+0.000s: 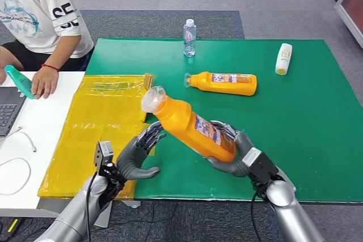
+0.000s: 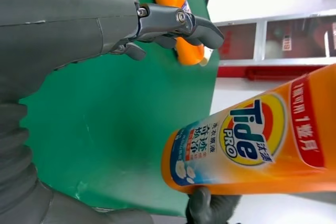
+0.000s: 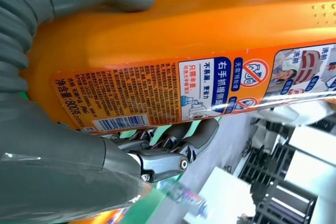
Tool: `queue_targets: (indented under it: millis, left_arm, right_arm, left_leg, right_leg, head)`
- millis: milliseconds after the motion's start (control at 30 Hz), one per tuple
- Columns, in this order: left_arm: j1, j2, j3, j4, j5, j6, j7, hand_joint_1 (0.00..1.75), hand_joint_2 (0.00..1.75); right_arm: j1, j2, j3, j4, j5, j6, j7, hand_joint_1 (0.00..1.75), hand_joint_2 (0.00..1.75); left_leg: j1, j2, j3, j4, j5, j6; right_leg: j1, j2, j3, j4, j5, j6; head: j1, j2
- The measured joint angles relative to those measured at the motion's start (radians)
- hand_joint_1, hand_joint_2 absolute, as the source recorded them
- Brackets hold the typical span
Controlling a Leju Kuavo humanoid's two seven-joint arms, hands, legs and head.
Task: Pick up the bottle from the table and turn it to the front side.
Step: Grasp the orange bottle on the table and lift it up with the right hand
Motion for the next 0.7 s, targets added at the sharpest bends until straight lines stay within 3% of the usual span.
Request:
queue_targets:
  millis: [433, 700]
  left_arm:
    - [-0.062, 0.010, -0.034, -0.002, -0.090, 0.033, -0.007, 0.00, 1.75]
    - [-0.055, 0.025, -0.059, -0.103, -0.062, 0.006, -0.007, 0.00, 1.75]
  right_arm:
    - [-0.048, 0.011, 0.134, 0.064, 0.120, -0.112, 0.042, 1.75, 1.75]
    - [-0.074, 0.024, 0.156, 0.148, 0.086, -0.104, 0.039, 1.75, 1.75]
  left_leg:
    - [0.000, 0.000, 0.000, 0.000, 0.000, 0.000]
    - [0.000, 0.000, 0.000, 0.000, 0.000, 0.000]
  right_leg:
    - [0.000, 0.000, 0.000, 0.000, 0.000, 0.000]
    - [0.000, 0.000, 0.000, 0.000, 0.000, 0.000]
  head:
    - [0.000, 0.000]
    - [0.000, 0.000]
